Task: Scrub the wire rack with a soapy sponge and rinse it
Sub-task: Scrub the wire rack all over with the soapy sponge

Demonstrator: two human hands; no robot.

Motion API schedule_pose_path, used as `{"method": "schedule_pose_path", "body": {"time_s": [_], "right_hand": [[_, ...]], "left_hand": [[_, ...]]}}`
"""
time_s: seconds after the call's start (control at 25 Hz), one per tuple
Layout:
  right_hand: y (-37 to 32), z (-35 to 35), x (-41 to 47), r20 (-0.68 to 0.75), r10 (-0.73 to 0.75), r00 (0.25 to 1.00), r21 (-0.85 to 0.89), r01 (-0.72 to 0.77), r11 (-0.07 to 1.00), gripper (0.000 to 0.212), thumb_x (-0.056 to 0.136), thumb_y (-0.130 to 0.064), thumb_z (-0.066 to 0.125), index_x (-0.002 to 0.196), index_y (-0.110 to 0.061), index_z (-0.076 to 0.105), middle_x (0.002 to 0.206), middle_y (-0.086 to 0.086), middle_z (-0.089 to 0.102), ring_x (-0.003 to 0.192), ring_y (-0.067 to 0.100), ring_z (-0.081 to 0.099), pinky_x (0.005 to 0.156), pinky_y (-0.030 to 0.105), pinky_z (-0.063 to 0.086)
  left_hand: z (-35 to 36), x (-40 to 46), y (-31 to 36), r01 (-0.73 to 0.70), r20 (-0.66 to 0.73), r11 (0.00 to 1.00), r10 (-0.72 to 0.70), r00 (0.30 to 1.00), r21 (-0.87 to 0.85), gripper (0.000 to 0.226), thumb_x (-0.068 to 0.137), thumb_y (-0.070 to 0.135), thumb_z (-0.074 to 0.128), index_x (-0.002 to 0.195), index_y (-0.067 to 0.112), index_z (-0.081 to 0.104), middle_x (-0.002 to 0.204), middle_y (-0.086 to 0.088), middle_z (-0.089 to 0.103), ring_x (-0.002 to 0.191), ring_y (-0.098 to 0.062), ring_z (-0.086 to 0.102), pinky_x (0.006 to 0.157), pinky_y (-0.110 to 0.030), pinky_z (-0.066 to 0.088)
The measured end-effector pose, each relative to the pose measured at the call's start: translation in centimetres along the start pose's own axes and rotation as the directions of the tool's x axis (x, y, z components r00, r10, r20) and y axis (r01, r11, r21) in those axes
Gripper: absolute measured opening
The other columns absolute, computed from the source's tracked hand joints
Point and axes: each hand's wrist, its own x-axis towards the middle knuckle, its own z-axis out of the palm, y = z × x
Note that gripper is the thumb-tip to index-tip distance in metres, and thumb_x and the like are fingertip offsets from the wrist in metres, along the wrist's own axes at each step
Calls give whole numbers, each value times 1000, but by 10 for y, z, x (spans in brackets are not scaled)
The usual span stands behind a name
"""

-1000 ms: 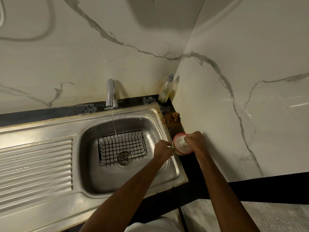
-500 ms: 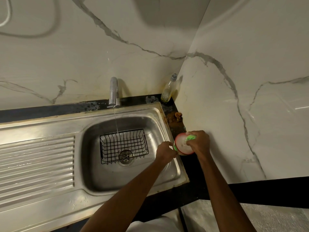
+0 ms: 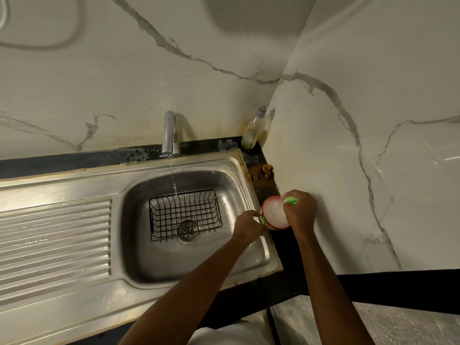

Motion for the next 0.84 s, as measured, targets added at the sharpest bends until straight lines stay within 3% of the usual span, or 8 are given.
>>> {"method": "schedule_pose_path", "body": {"time_s": [0.16,0.32,0.4,0.48,0.6,0.68,0.76,0.84], "right_hand": [[9,21,-3,208,121,971,-154,-90,984,39,73,-6,76,111,-16,74,108,9,73,98,29,69,75,30,57],[9,22,-3,65,137,988,21,-139,990,38,77,-1,69,113,-16,74,107,6,72,97,28,67,77,31,55],[5,26,5,130,250,960,332,-279,901,32,78,0,70,108,-10,74,100,8,73,88,26,69,73,31,56],[-1,35,6,312,378,872,551,-490,676,25,78,3,68,102,-3,75,94,14,73,83,29,70,72,32,59],[-30,45,-4,438,303,847,612,-527,590,16,82,2,66,93,-6,73,94,12,67,81,15,61,75,9,45],[-56,54,-13,581,292,759,657,-650,382,16,89,5,53,83,-5,64,94,10,59,81,14,54,81,11,47],[-80,70,-29,660,187,728,668,-682,298,24,86,11,39,77,3,60,101,21,57,91,30,58,96,38,51],[-99,93,-31,740,129,660,624,-746,233,23,84,12,40,92,5,61,104,24,58,97,39,60,90,50,53]], "left_hand": [[-11,-2,-2,69,-11,988,-72,997,-141,53,76,-2,83,123,3,61,100,-25,75,67,-26,72,58,-34,59],[-70,0,-19,58,-172,989,-82,982,-139,38,87,5,77,123,8,63,99,-18,76,80,-24,74,64,-32,61],[-119,0,-37,99,-400,995,-94,912,-8,25,92,13,71,116,14,67,101,-10,74,84,-20,72,76,-38,63],[-172,3,-61,189,-580,980,-121,806,58,19,92,21,70,110,14,66,103,-7,71,86,-19,68,76,-36,60],[-243,16,-96,369,-723,928,-221,655,50,42,86,30,76,118,8,61,106,-11,69,94,-27,69,83,-44,61],[-266,22,-113,446,-672,895,-323,666,12,42,85,36,78,111,7,61,102,-13,70,90,-27,69,80,-42,61],[-274,27,-120,431,-539,901,-382,751,-38,32,88,33,78,102,7,63,95,-12,69,84,-23,68,72,-36,59],[-275,35,-123,419,-445,905,-408,797,-78,31,89,26,78,107,6,63,99,-13,67,87,-23,66,72,-34,57]]}}
